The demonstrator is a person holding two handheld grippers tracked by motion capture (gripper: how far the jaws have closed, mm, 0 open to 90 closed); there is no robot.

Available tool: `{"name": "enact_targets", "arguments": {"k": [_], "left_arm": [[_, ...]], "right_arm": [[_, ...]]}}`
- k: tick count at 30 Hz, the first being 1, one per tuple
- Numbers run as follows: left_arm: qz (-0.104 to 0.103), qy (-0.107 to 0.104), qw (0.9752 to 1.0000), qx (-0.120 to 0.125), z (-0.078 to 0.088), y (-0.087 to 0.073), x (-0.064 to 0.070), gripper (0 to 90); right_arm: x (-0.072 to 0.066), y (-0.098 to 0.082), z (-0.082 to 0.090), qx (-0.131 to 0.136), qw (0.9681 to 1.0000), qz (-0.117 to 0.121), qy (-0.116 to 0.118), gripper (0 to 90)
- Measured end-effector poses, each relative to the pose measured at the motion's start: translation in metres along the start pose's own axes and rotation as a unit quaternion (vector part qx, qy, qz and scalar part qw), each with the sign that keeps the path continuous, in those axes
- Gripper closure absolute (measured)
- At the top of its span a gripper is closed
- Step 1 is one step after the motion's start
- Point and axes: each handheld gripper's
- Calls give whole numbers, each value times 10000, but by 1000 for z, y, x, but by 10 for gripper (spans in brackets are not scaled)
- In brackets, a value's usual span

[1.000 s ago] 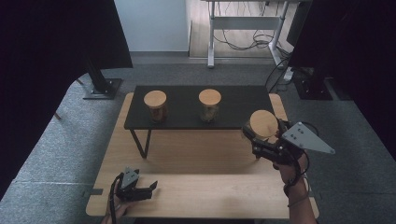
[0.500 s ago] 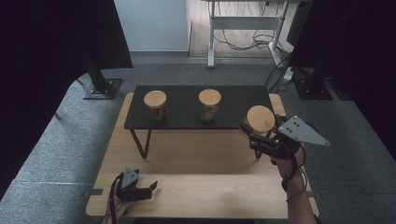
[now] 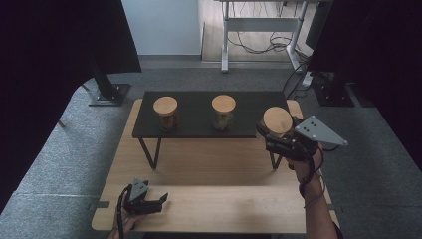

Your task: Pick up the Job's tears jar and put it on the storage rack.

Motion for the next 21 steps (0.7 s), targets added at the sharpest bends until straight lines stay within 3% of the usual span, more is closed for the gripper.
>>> {"name": "enact_targets", "arguments": {"k": [21], "left_arm": [[41, -28, 10000, -13, 0, 0, -2, 80]], "right_arm": [[13, -9, -31, -219, 9996, -89, -145, 245]]}}
Point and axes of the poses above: each handheld gripper's, and its own axes: z roughly backward along the jaws, y roughly out of its top, x roughly to its right, and after that the axes turned 1 degree about -z, right-handed
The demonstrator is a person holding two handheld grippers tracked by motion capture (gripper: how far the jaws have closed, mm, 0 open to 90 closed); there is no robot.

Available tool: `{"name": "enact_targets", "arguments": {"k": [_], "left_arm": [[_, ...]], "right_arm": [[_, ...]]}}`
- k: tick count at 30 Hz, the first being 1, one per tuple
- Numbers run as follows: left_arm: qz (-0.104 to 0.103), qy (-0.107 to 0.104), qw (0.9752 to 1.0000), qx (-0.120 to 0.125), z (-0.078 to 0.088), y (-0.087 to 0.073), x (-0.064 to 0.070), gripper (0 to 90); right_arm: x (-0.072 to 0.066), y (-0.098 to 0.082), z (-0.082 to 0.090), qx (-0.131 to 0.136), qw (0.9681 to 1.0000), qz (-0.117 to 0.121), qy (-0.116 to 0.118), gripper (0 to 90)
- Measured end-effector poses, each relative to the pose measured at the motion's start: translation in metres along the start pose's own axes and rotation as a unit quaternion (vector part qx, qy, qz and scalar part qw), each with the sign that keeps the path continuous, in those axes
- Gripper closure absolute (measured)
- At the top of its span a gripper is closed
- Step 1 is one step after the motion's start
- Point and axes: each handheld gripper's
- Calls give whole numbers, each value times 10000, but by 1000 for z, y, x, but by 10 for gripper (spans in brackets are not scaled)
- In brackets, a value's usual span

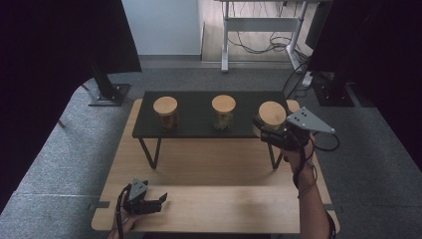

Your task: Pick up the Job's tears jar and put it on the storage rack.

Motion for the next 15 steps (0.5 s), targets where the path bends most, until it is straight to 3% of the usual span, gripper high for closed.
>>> {"name": "enact_targets", "arguments": {"k": [15], "left_arm": [[27, 14, 10000, 10, 0, 0, -2, 80]], "right_arm": [[9, -4, -26, -201, 9997, -63, -138, 245]]}}
Point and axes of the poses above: each handheld gripper's, and its own axes: z roughly backward along the jaws, y roughly out of its top, x roughly to its right, and after that the axes turned 1 degree about -z, right-handed
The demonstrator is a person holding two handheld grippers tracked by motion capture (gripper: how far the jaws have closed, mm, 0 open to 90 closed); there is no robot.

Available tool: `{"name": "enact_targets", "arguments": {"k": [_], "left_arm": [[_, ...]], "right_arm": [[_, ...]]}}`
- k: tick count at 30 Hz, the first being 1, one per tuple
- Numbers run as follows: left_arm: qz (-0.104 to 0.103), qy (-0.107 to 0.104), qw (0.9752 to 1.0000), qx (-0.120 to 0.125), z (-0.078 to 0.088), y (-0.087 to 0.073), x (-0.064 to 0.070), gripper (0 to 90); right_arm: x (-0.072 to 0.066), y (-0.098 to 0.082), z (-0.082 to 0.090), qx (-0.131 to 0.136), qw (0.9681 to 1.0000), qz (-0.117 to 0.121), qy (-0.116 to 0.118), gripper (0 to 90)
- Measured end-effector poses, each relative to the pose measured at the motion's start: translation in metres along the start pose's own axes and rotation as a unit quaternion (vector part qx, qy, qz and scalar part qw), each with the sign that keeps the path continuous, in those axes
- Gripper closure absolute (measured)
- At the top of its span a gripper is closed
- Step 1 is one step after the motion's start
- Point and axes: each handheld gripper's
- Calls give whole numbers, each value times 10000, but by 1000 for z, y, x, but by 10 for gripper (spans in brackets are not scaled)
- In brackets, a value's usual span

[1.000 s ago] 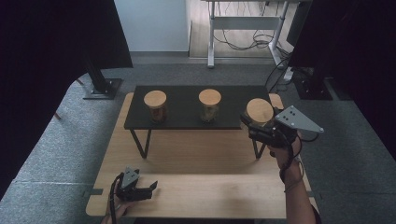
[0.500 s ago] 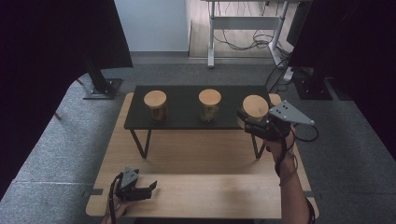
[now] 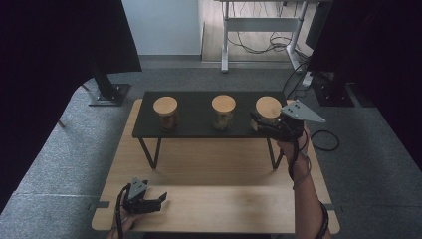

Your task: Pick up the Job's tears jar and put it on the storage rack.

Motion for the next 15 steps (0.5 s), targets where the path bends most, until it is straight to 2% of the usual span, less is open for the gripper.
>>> {"name": "enact_targets", "arguments": {"k": [15], "left_arm": [[28, 6, 10000, 5, 0, 0, 0, 81]], "right_arm": [[0, -12, -14, -229, 9995, 46, -230, 244]]}}
Point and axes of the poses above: each handheld gripper's, and its own axes: z roughly backward along the jaws, y roughly out of its top, x roughly to its right, and after that the axes turned 1 degree about -z, right-handed
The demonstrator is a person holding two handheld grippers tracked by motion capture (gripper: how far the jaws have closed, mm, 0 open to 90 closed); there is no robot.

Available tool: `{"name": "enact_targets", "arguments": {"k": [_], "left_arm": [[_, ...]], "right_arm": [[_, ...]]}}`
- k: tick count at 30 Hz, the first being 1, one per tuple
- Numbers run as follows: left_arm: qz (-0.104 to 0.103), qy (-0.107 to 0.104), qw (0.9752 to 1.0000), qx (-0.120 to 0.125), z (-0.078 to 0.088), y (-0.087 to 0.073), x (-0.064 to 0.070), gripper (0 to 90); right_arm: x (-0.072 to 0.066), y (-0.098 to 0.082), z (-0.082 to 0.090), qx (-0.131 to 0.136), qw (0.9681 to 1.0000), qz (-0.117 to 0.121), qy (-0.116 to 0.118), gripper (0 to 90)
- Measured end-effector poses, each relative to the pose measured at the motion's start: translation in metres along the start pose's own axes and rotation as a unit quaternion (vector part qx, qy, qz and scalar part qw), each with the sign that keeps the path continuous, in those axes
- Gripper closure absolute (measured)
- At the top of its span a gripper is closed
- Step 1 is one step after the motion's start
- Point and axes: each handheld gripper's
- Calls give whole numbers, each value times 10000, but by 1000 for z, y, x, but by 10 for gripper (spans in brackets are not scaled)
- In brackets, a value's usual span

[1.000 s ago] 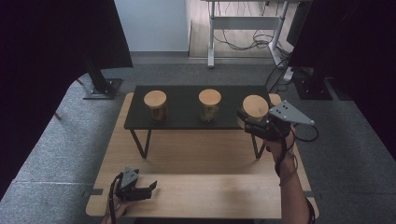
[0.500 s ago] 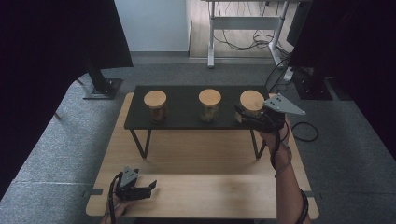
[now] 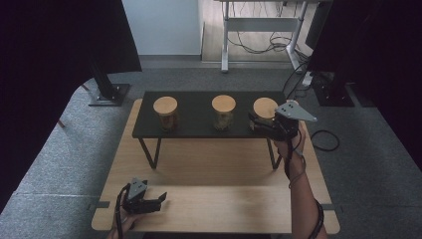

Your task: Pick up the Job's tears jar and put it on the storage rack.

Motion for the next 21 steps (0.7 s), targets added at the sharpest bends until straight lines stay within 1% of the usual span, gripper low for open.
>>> {"name": "enact_targets", "arguments": {"k": [11, 15, 21], "left_arm": [[8, 5, 10000, -4, 0, 0, 0, 81], [6, 10, 10000, -5, 0, 0, 0, 81], [10, 8, 10000, -6, 0, 0, 0, 81]], "right_arm": [[3, -7, -6, -110, 9998, -74, -118, 244], [3, -8, -7, -155, 9997, -59, -183, 244], [4, -11, -8, -196, 9996, -62, -202, 244]]}}
Point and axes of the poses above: each handheld gripper's, and its own axes: z roughly backward along the jaws, y roughly out of its top, x roughly to its right, and after that the axes turned 1 degree about -z, right-handed
